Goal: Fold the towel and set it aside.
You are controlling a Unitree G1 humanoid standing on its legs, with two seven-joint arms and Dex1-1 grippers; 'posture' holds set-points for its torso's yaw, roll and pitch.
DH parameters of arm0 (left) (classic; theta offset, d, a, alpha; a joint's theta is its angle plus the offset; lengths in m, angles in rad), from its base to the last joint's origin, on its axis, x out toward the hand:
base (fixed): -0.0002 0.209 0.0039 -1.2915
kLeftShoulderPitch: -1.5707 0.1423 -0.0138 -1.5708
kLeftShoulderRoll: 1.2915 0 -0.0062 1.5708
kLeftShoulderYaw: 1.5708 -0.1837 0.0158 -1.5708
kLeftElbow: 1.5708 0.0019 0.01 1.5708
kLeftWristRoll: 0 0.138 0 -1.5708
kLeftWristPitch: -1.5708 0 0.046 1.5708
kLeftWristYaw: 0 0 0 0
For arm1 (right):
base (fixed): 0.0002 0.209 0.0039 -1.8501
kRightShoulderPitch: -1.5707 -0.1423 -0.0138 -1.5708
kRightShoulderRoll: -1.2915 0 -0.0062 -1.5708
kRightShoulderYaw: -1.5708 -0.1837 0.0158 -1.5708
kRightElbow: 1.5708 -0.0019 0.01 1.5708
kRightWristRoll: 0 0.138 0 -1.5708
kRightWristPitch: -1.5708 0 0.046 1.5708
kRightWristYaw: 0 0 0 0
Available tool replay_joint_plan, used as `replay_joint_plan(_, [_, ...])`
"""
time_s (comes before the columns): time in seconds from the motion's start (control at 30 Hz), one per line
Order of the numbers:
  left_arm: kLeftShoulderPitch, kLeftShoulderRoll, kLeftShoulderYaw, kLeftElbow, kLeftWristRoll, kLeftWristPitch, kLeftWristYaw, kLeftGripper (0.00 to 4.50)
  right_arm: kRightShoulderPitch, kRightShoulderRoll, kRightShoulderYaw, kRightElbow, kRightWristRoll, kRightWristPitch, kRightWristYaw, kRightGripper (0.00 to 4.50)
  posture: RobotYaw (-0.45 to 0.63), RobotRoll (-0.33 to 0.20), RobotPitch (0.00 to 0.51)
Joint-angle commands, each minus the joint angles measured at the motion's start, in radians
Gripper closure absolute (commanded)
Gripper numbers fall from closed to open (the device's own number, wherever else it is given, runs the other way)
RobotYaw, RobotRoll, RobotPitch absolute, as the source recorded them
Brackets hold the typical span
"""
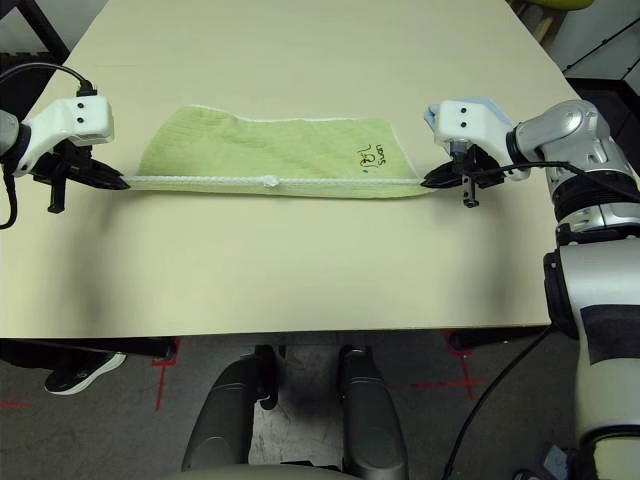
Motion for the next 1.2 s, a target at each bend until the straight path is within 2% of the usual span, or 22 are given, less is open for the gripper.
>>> replay_joint_plan(0.03, [0.022,0.107,-0.109,-0.089,-0.12,0.048,-0.009,4.48,0.028,-0.032,0.013,-0.013,-0.009,0.011,0.043,4.5,-0.03,0.0,0.216])
replay_joint_plan(0.2, [0.003,0.176,-0.227,-0.161,-0.212,0.082,-0.009,4.48,0.046,-0.059,0.045,-0.05,-0.017,0.026,0.135,4.5,-0.03,0.0,0.219])
replay_joint_plan(0.3, [0.001,0.212,-0.297,-0.21,-0.253,0.079,-0.009,4.48,0.062,-0.087,0.108,-0.081,0.021,0.047,0.152,4.5,-0.02,0.0,0.219])
replay_joint_plan(0.37, [0.002,0.215,-0.319,-0.208,-0.245,0.059,-0.009,4.48,0.076,-0.107,0.157,-0.11,0.062,0.066,0.152,4.5,-0.02,0.0,0.218])
replay_joint_plan(0.63, [-0.032,0.117,-0.28,-0.021,-0.122,-0.089,-0.009,4.48,0.116,-0.183,0.298,-0.219,0.204,0.135,0.152,4.5,-0.02,0.0,0.219])
replay_joint_plan(0.73, [-0.074,0.04,-0.193,0.063,-0.124,-0.047,-0.009,4.48,0.091,-0.149,0.227,-0.186,0.225,0.17,0.148,4.5,-0.03,0.0,0.219])
replay_joint_plan(0.77, [-0.114,-0.008,-0.149,0.144,-0.106,-0.049,0.066,4.48,0.06,-0.106,0.17,-0.136,0.239,0.174,0.051,4.5,-0.02,0.0,0.22])
replay_joint_plan(0.8, [-0.161,-0.06,-0.108,0.237,-0.076,-0.069,0.199,4.48,0.02,-0.058,0.115,-0.081,0.243,0.163,-0.12,4.5,-0.03,0.0,0.22])
replay_joint_plan(0.87, [-0.255,-0.151,-0.028,0.396,-0.021,-0.126,0.543,4.48,-0.066,0.025,0.017,0.012,0.237,0.133,-0.511,4.5,-0.03,0.0,0.22])
replay_joint_plan(0.93, [-0.338,-0.213,0.05,0.492,0.017,-0.192,0.854,4.48,-0.15,0.074,-0.077,0.069,0.24,0.097,-0.83,4.5,-0.03,0.0,0.222])
replay_joint_plan(0.97, [-0.371,-0.232,0.084,0.521,0.03,-0.225,0.961,4.48,-0.186,0.091,-0.124,0.086,0.256,0.085,-0.928,4.5,-0.03,0.0,0.22])
replay_joint_plan(1.03, [-0.412,-0.259,0.149,0.549,0.036,-0.287,1.082,4.48,-0.225,0.107,-0.182,0.1,0.263,0.035,-1.023,4.5,-0.03,0.0,0.219])
replay_joint_plan(1.13, [-0.432,-0.287,0.233,0.555,0.025,-0.347,1.102,4.48,-0.237,0.114,-0.219,0.103,0.242,-0.064,-1.075,4.5,-0.02,0.0,0.218])
replay_joint_plan(1.2, [-0.416,-0.289,0.249,0.549,0.05,-0.38,1.074,4.48,-0.225,0.118,-0.222,0.101,0.224,-0.124,-1.052,4.5,-0.02,0.0,0.217])
